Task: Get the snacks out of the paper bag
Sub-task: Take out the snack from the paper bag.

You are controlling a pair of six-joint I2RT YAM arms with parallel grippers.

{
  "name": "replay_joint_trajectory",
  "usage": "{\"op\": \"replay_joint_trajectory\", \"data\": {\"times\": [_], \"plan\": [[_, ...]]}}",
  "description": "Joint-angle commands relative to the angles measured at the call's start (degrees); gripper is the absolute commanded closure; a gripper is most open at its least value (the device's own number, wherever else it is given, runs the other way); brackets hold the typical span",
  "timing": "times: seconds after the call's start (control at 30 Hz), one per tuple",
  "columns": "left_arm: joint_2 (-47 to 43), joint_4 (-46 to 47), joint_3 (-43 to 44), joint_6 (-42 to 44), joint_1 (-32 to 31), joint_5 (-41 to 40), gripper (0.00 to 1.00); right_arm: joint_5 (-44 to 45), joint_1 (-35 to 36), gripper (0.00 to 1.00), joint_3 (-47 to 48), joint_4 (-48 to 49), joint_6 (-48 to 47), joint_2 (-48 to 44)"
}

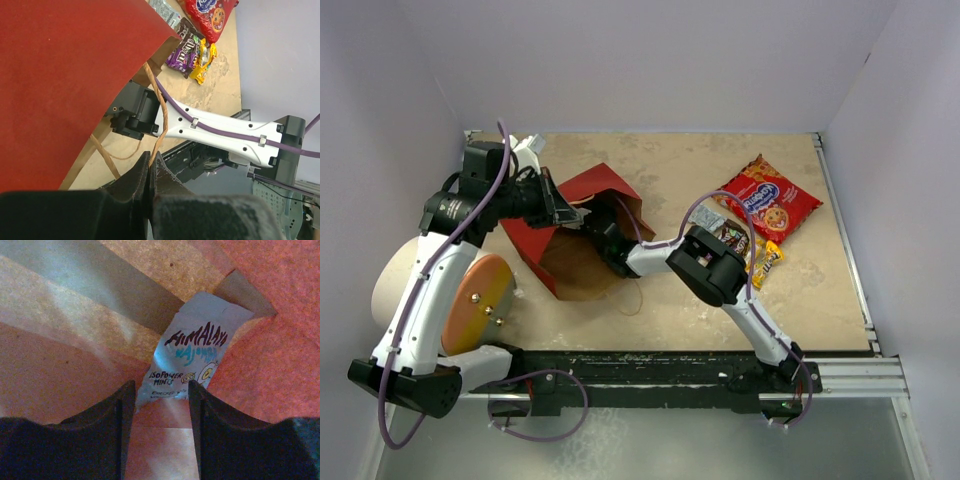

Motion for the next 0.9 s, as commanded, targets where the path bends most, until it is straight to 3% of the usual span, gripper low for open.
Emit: {"op": "replay_joint_trajectory", "data": {"times": [0.0, 0.33, 0.67, 0.87], "plan": [[-0.59, 0.28, 0.93, 0.14, 0.48, -0.11, 1.0, 1.8, -0.25, 0.53, 1.6, 3.28, -0.23, -2.08], [0.67, 1.2, 1.96, -3.96, 0.59, 1.76, 1.0, 7.76, -0.89, 0.66, 1.55, 7.17, 1.35, -1.44], [0.56, 2.06, 1.06, -9.45, 0.98, 3.24, 1.0, 13.37, -1.66, 0.46, 3.03, 14.04, -3.23, -0.17], [-0.06, 2.31, 0.49, -11.21, 1.53, 3.02, 1.0, 17.78, -2.07, 0.44, 2.28, 17.1, -4.06, -0.56]]}}
